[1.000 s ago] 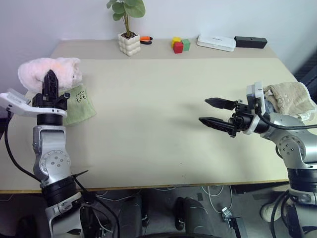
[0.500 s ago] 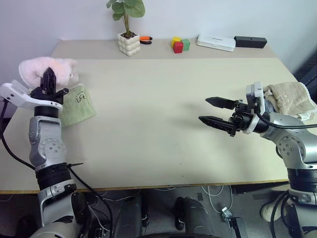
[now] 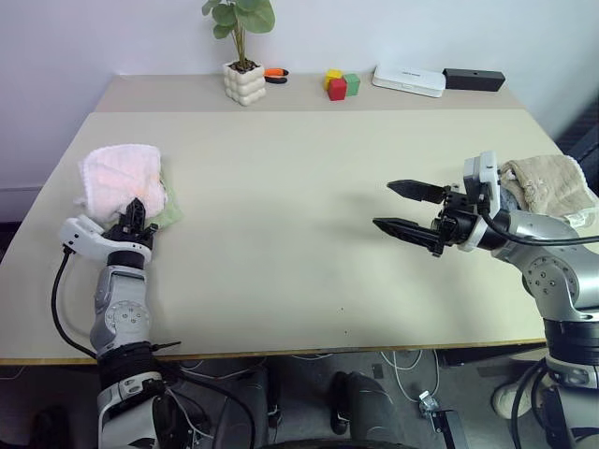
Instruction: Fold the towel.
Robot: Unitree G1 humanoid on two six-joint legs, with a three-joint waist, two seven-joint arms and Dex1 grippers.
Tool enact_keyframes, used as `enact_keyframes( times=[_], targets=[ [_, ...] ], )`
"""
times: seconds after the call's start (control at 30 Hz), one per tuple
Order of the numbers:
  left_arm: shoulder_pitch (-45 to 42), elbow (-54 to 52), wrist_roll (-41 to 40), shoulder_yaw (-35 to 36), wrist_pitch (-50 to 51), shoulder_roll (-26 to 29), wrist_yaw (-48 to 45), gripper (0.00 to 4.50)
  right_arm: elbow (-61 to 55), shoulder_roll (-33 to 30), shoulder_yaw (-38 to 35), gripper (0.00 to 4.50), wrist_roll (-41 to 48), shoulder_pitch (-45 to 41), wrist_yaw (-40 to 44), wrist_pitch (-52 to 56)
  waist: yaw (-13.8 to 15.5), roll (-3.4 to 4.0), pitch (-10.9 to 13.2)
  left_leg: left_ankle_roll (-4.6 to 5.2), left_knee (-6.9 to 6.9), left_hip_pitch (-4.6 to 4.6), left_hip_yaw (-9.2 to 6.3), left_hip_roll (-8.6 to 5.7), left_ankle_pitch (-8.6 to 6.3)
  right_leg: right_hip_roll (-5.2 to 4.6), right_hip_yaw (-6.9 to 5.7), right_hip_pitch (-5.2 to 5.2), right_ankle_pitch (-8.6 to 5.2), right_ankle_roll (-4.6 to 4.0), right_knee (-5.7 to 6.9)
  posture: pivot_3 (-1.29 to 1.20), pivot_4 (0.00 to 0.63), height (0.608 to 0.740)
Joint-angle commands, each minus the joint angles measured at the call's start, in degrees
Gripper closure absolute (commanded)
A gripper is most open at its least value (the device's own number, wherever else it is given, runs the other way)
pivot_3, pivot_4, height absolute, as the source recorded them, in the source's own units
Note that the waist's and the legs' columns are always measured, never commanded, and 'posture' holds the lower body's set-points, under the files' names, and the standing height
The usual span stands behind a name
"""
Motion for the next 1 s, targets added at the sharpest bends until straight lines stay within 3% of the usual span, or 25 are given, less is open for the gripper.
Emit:
enact_keyframes(
  times=[0.03, 0.1, 0.13, 0.37, 0.6, 0.77, 0.87, 1.0],
  targets=[
    [1.32, -5.93, -1.40, -0.74, 1.44, 0.61, -1.53, 1.15, -0.68, 0.03, -0.97, 0.00, -0.03, -1.52, 0.37, -1.50, -0.03, 0.00, 0.00, 0.00, 0.00, 0.00, 0.01, 0.00, 0.00, 0.00, 0.00, 0.00, 0.00, 0.00, 0.00, 0.00, 0.150, 0.740],
    [2.95, -9.11, -2.21, -1.08, 3.10, 0.50, -1.32, 0.20, -0.26, 0.11, -0.75, 0.00, -0.20, -1.59, 0.62, -1.77, -0.01, 0.00, 0.00, 0.00, -0.01, 0.00, 0.00, 0.01, 0.00, 0.01, 0.00, -0.01, 0.00, 0.00, 0.02, 0.00, 0.150, 0.740],
    [3.94, -11.02, -2.87, -1.10, 4.08, 0.52, -1.13, 0.07, -0.11, 0.14, -0.64, 0.00, -0.25, -1.65, 0.72, -1.87, -0.05, 0.00, 0.00, 0.00, -0.01, 0.00, 0.00, 0.01, 0.00, 0.00, 0.00, -0.01, 0.00, 0.00, 0.01, 0.00, 0.150, 0.740],
    [13.40, -24.81, -7.78, -3.04, 9.11, -1.33, -0.66, 0.07, 0.94, 0.76, -1.27, 0.00, 1.13, -1.81, 1.42, -1.83, 0.07, 0.01, 0.00, -0.11, -0.02, 0.00, 0.00, 0.02, -0.06, 0.00, 0.00, -0.02, -0.09, -0.16, 0.00, 0.00, 0.150, 0.740],
    [13.92, -30.20, -7.63, -6.59, 10.29, -4.98, 4.20, 0.07, 0.31, 0.92, -1.79, 0.00, 4.44, -2.95, 2.68, 0.49, 0.04, 0.00, 0.00, -0.14, -0.01, -0.01, -0.01, 0.01, -0.09, -0.01, 0.00, 0.02, -0.07, -0.25, -0.10, 0.00, 0.150, 0.740],
    [15.74, -31.77, -5.03, -14.45, 13.61, -3.50, 0.43, 0.07, -0.87, -0.18, -2.47, 0.00, 4.76, -1.69, 3.06, 0.53, 0.11, 0.01, 0.00, -0.12, -0.03, -0.01, 0.00, 0.01, -0.08, 0.01, 0.00, 0.00, -0.07, -0.24, -0.10, 0.00, 0.150, 0.740],
    [16.06, -30.77, 2.19, -21.79, 12.74, 2.04, -7.41, 0.07, -1.84, -0.50, -3.05, 0.00, 5.36, -0.68, 2.84, 1.21, 0.12, 0.01, 0.00, -0.15, -0.03, -0.02, 0.01, 0.01, -0.10, 0.01, 0.00, -0.01, -0.07, -0.25, -0.10, 0.00, 0.150, 0.740],
    [10.08, -29.19, 3.29, -24.20, 12.72, 8.07, -15.41, 0.07, -0.94, -1.53, -3.35, 0.00, 5.12, 0.08, 4.64, 0.81, 0.11, 0.04, 0.00, -0.19, -0.04, -0.03, 0.01, 0.04, -0.10, 0.02, -0.01, -0.14, -0.07, -0.29, -0.11, 0.00, 0.150, 0.740]
  ],
)
